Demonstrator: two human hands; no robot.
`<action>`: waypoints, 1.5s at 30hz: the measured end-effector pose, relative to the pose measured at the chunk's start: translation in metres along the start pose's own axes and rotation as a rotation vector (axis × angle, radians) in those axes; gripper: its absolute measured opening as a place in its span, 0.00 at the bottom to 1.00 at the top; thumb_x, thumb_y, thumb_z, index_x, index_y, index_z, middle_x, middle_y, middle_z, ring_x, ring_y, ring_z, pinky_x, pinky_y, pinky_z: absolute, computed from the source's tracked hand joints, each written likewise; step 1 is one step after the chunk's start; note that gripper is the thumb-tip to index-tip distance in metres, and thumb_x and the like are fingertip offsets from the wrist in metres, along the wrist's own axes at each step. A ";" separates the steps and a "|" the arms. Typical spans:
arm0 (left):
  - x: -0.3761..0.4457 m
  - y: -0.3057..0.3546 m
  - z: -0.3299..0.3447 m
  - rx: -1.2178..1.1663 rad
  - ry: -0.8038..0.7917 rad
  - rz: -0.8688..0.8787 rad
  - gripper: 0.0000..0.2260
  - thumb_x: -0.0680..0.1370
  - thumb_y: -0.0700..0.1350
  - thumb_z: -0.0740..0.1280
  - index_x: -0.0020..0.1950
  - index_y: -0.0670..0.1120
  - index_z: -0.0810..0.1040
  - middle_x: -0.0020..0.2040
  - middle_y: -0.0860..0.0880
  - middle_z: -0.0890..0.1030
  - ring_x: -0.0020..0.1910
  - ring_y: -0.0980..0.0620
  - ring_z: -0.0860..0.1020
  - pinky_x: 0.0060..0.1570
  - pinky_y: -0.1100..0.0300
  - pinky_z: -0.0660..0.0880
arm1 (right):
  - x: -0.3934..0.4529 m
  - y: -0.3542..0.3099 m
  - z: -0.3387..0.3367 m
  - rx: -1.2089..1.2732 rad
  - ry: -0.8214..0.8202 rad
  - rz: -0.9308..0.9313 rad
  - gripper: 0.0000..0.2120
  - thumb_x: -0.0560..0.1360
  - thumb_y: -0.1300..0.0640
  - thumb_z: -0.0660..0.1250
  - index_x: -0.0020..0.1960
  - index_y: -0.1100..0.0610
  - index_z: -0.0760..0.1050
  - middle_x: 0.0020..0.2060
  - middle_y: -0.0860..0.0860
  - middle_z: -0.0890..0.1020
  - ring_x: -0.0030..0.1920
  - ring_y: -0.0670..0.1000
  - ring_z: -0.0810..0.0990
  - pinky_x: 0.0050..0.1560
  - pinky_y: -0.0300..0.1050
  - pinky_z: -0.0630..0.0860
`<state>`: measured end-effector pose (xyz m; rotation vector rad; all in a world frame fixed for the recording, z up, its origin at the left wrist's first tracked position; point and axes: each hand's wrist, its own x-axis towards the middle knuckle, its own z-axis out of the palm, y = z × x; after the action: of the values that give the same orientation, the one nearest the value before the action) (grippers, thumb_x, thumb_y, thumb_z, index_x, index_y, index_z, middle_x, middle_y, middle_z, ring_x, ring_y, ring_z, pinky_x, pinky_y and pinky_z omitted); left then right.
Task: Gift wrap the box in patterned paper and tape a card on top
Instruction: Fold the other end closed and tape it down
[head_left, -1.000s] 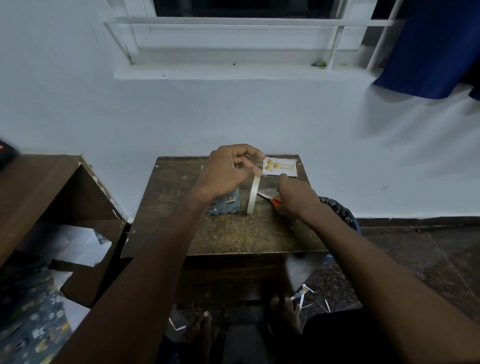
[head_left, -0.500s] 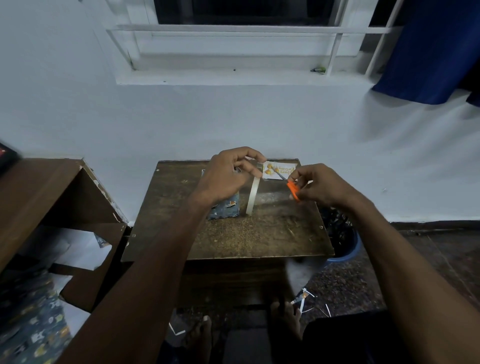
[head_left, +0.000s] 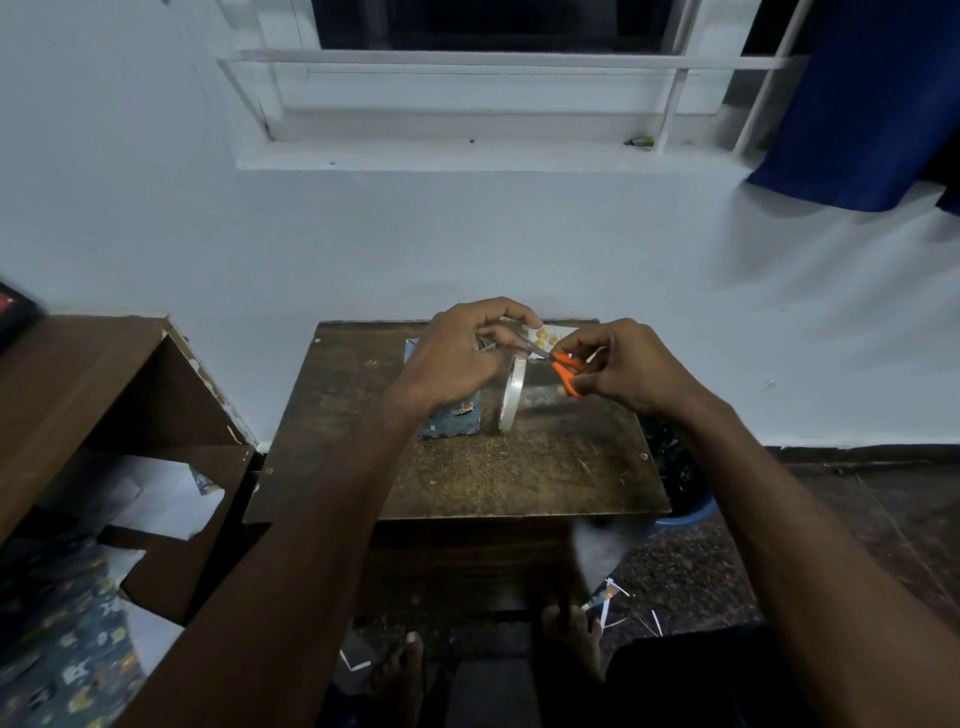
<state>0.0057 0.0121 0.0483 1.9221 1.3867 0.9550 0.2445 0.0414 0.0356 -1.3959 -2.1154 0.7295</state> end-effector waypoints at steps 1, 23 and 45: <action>0.000 0.001 0.000 -0.005 0.004 0.006 0.24 0.75 0.31 0.66 0.63 0.55 0.83 0.47 0.59 0.88 0.57 0.68 0.81 0.64 0.62 0.68 | 0.000 0.000 0.000 0.005 0.008 -0.007 0.17 0.66 0.66 0.81 0.50 0.49 0.88 0.42 0.46 0.87 0.42 0.47 0.86 0.49 0.47 0.82; 0.004 -0.012 0.000 0.000 0.047 0.014 0.31 0.75 0.42 0.78 0.76 0.50 0.71 0.44 0.58 0.88 0.55 0.58 0.83 0.64 0.48 0.77 | 0.008 0.012 0.010 -0.283 0.116 0.049 0.11 0.69 0.57 0.81 0.51 0.51 0.88 0.43 0.48 0.87 0.44 0.47 0.83 0.48 0.44 0.78; 0.004 -0.010 -0.001 -0.303 0.101 0.021 0.35 0.72 0.41 0.82 0.75 0.49 0.71 0.44 0.49 0.89 0.49 0.51 0.87 0.65 0.43 0.78 | -0.003 -0.029 0.028 0.227 -0.071 -0.155 0.09 0.81 0.52 0.72 0.48 0.58 0.85 0.33 0.52 0.85 0.28 0.56 0.85 0.34 0.41 0.76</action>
<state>0.0003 0.0193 0.0426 1.6842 1.1984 1.2109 0.2084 0.0247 0.0343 -1.0889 -2.0909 0.9357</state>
